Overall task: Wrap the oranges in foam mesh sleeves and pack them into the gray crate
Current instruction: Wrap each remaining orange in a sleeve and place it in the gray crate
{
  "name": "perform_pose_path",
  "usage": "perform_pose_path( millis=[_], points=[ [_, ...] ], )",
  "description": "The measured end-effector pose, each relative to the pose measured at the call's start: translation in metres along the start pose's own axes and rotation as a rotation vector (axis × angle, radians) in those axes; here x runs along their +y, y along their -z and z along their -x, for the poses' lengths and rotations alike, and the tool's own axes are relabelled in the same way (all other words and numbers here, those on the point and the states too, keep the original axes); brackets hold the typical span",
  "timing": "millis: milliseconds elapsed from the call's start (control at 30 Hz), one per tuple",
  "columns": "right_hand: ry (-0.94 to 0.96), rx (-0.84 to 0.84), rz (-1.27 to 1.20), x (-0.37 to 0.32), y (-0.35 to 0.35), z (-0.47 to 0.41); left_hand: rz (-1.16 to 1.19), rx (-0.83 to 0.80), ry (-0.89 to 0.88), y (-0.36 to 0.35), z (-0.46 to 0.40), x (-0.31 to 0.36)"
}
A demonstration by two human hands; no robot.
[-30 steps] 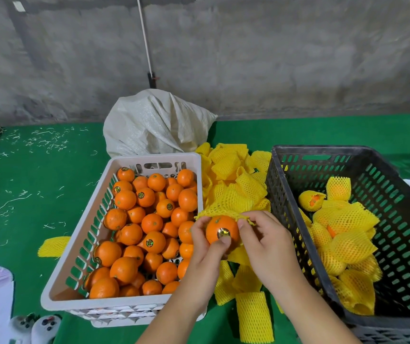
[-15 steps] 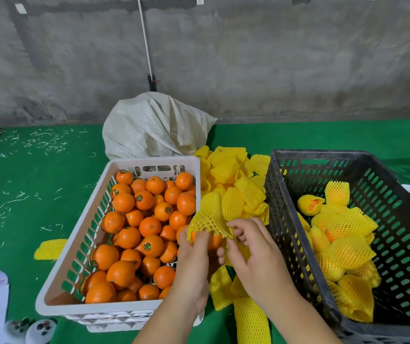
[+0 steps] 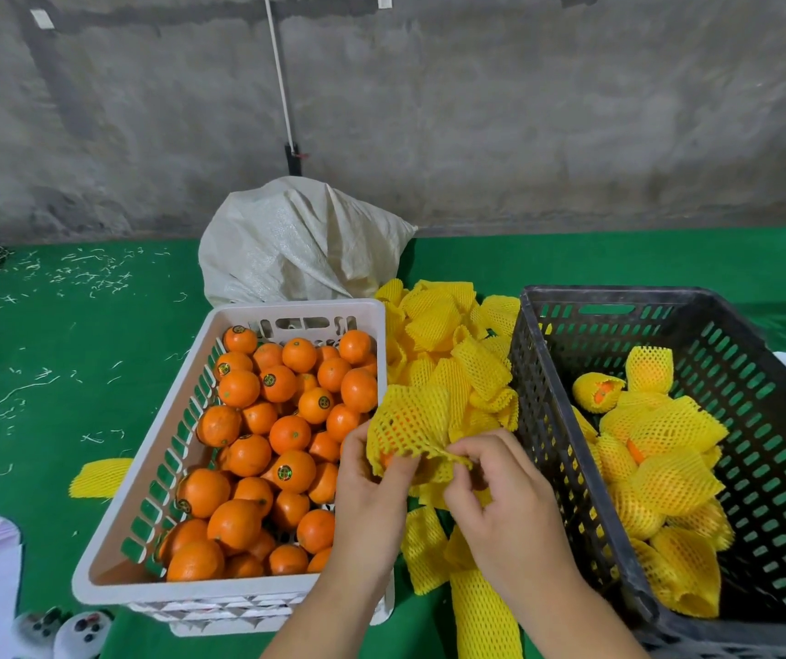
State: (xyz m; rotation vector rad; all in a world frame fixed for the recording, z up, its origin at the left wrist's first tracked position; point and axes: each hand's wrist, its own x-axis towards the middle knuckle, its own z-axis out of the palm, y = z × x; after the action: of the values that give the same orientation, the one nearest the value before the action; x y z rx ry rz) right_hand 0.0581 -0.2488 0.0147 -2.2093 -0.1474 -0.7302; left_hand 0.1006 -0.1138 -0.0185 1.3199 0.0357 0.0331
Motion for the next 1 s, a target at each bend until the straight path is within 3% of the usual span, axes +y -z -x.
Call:
perform_pose_path(
  millis=[300,367,433,500,567,700,800,867,933,1000],
  points=[
    [0.027,-0.037,-0.056,-0.006,-0.006,0.006,0.211,0.077,0.136,-0.009,0.005,-0.008],
    [-0.095,-0.062,-0.197,-0.010,-0.005,0.006,0.261,0.054,0.127,-0.010,0.006,-0.006],
    [-0.380,-0.062,-0.413,-0.018,-0.004,0.003,0.227,0.015,0.095,-0.013,0.006,-0.001],
    [-0.652,-0.166,-0.701,-0.020,-0.004,-0.001,0.066,-0.045,-0.014,-0.012,0.008,0.004],
    [-0.773,-0.219,-1.013,-0.017,0.000,-0.007,-0.107,-0.201,-0.128,-0.007,0.008,0.007],
    [-0.936,0.004,-1.177,0.002,0.022,-0.018,-0.579,-0.510,-0.257,0.022,-0.012,0.009],
    [-1.076,0.210,-1.189,0.024,0.041,-0.025,-0.719,-0.350,-0.227,0.054,-0.044,0.003],
    [-1.146,0.377,-1.282,0.038,0.057,-0.031,-1.064,-0.192,-0.149,0.078,-0.073,-0.010],
    [-1.154,0.531,-1.400,0.051,0.073,-0.036,-1.472,-0.212,0.157,0.105,-0.094,-0.027],
    [-1.144,0.627,-1.461,0.061,0.084,-0.038,-1.641,-0.302,0.389,0.128,-0.101,-0.044]
  ],
)
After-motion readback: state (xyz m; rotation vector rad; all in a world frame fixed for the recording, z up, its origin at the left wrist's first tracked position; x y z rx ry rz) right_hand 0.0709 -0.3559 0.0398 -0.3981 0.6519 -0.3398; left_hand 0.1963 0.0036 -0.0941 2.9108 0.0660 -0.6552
